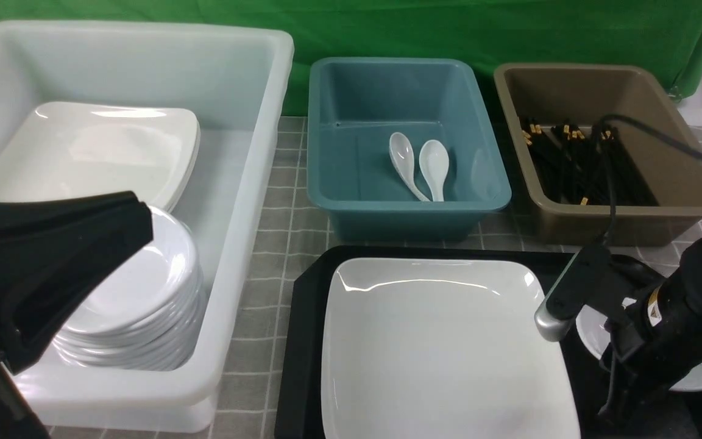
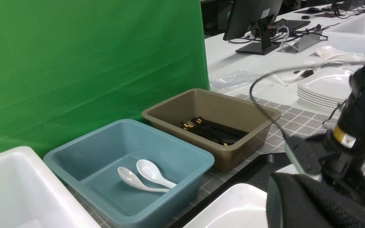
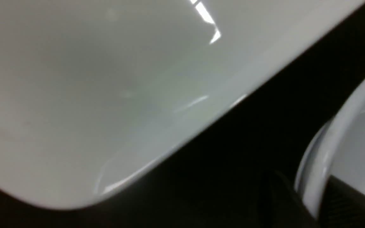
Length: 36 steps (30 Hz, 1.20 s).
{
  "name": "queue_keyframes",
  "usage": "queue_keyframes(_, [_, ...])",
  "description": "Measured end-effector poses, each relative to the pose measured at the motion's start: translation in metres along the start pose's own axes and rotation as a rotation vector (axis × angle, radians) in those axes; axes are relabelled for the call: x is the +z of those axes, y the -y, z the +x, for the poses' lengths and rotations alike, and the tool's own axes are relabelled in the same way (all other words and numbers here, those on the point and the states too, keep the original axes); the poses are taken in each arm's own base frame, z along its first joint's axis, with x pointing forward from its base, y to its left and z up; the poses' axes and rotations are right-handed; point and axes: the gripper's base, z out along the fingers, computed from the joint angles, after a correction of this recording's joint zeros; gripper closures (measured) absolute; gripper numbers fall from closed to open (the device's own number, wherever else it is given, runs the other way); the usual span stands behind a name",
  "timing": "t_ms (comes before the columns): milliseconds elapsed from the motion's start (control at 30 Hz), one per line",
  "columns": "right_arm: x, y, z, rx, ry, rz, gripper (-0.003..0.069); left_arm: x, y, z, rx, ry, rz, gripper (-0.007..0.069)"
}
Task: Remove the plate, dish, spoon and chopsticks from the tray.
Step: Use the right arm to grab a small plate from the dinner plate, then use the right arm to put the small plate into the large storage box on the left
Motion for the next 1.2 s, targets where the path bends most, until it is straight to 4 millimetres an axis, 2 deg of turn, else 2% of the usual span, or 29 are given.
queue_keyframes(67, [-0.015, -0.002, -0.002, 0.026, 0.018, 0.002, 0.0579, 0.000, 0.000, 0.001, 0.000, -0.006, 0.002, 0.0615])
queue_keyframes(100, [-0.034, -0.005, -0.005, 0.061, 0.039, 0.000, 0.0595, 0.000, 0.000, 0.001, 0.000, -0.015, 0.005, 0.0615])
queue_keyframes(200, [-0.076, -0.011, -0.013, 0.124, 0.134, 0.018, 0.0598, 0.000, 0.001, 0.003, 0.005, -0.034, 0.009, 0.0615])
queue_keyframes(233, [-0.098, -0.014, -0.018, 0.149, 0.200, 0.027, 0.0598, 0.000, 0.001, 0.004, 0.016, -0.045, 0.009, 0.0615])
queue_keyframes(267, [-0.111, -0.019, -0.022, 0.148, 0.239, 0.026, 0.0598, -0.001, 0.001, 0.003, 0.023, -0.055, 0.010, 0.0615])
queue_keyframes(300, [-0.114, -0.020, -0.023, 0.149, 0.247, 0.025, 0.0598, -0.001, 0.001, 0.004, 0.027, -0.063, 0.010, 0.0615])
queue_keyframes(367, [-0.149, -0.032, -0.039, 0.122, 0.366, 0.016, 0.0598, -0.004, -0.001, -0.002, 0.031, -0.097, 0.006, 0.0615])
queue_keyframes(400, [-0.155, -0.035, -0.042, 0.114, 0.385, 0.013, 0.0598, -0.005, -0.001, -0.003, 0.030, -0.104, 0.004, 0.0615])
queue_keyframes(433, [-0.165, -0.041, -0.049, 0.094, 0.421, 0.005, 0.0598, -0.008, -0.002, -0.005, 0.026, -0.126, -0.004, 0.0615])
queue_keyframes(467, [-0.183, -0.054, -0.064, 0.037, 0.493, -0.014, 0.0598, -0.014, -0.004, -0.010, 0.010, -0.150, -0.024, 0.0615])
queue_keyframes(500, [-0.193, -0.064, -0.074, -0.006, 0.536, -0.026, 0.0598, -0.020, -0.007, -0.012, 0.010, -0.169, -0.047, 0.0615])
queue_keyframes(600, [-0.212, -0.098, -0.114, -0.169, 0.648, -0.054, 0.0598, -0.045, -0.016, -0.012, 0.006, -0.213, -0.159, 0.0615])
queue_keyframes(700, [-0.213, -0.127, -0.152, -0.294, 0.707, -0.066, 0.0598, -0.073, -0.025, -0.008, -0.030, -0.223, -0.275, 0.0615])
queue_keyframes(733, [-0.212, -0.131, -0.157, -0.307, 0.708, -0.068, 0.0598, -0.077, -0.026, -0.007, -0.035, -0.220, -0.291, 0.0615])
queue_keyframes(767, [-0.208, -0.144, -0.175, -0.366, 0.726, -0.065, 0.0598, -0.093, -0.029, -0.005, -0.051, -0.204, -0.337, 0.0615])
queue_keyframes(833, [-0.199, -0.164, -0.203, -0.442, 0.743, -0.060, 0.0598, -0.113, -0.030, 0.001, -0.083, -0.187, -0.380, 0.0615])
queue_keyframes(967, [-0.169, -0.195, -0.251, -0.515, 0.755, -0.055, 0.0598, -0.138, -0.031, 0.007, -0.115, -0.135, -0.409, 0.0615])
queue_keyframes(1033, [-0.150, -0.205, -0.269, -0.531, 0.748, -0.053, 0.0598, -0.143, -0.030, 0.009, -0.123, -0.125, -0.412, 0.0615])
queue_keyframes(1067, [-0.148, -0.207, -0.270, -0.532, 0.745, -0.053, 0.0598, -0.143, -0.030, 0.009, -0.123, -0.125, -0.412, 0.0615])
queue_keyframes(1100, [-0.132, -0.215, -0.280, -0.544, 0.729, -0.054, 0.0598, -0.144, -0.030, 0.010, -0.129, -0.124, -0.408, 0.0615])
queue_keyframes(1200, [-0.113, -0.225, -0.287, -0.569, 0.703, -0.049, 0.0593, -0.144, -0.028, 0.011, -0.118, -0.134, -0.387, 0.0615])
